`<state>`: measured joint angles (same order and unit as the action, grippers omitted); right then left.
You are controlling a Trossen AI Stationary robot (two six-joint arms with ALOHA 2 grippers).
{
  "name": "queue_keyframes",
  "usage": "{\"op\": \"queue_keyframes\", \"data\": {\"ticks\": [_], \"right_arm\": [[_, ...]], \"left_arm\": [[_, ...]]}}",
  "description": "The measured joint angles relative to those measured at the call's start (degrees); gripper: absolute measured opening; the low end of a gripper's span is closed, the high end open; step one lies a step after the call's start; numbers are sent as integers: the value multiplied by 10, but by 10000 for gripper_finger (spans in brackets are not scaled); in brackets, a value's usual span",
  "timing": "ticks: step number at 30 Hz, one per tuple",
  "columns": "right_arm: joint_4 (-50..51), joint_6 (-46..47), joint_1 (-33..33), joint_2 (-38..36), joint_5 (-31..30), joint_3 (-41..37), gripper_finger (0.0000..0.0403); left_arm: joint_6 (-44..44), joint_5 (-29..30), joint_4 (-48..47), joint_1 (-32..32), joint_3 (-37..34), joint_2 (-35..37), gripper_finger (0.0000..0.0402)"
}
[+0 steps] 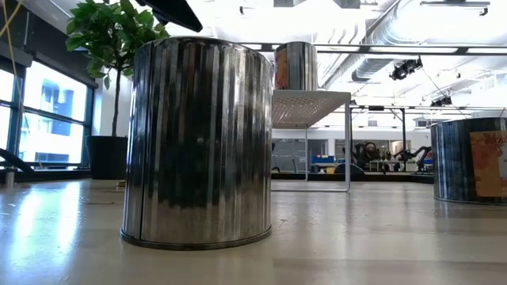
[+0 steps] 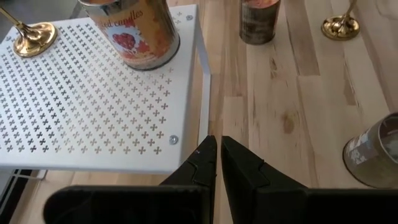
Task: Pick & Place candle stick holders
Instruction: Put the bottom golden candle holder on the shelf
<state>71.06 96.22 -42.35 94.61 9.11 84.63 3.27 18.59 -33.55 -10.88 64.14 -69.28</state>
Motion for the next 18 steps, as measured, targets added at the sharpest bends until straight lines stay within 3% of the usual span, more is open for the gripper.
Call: {"op": "queue_keyframes", "data": {"ticks": [8,18], "right_arm": [[-1,-28,0,0,-44,-1,346],[-11,-24,0,0,-42,-1,345]], "left_arm": [[0,0,1,0,0,0,19],[0,-1,1,0,0,0,19]]}}
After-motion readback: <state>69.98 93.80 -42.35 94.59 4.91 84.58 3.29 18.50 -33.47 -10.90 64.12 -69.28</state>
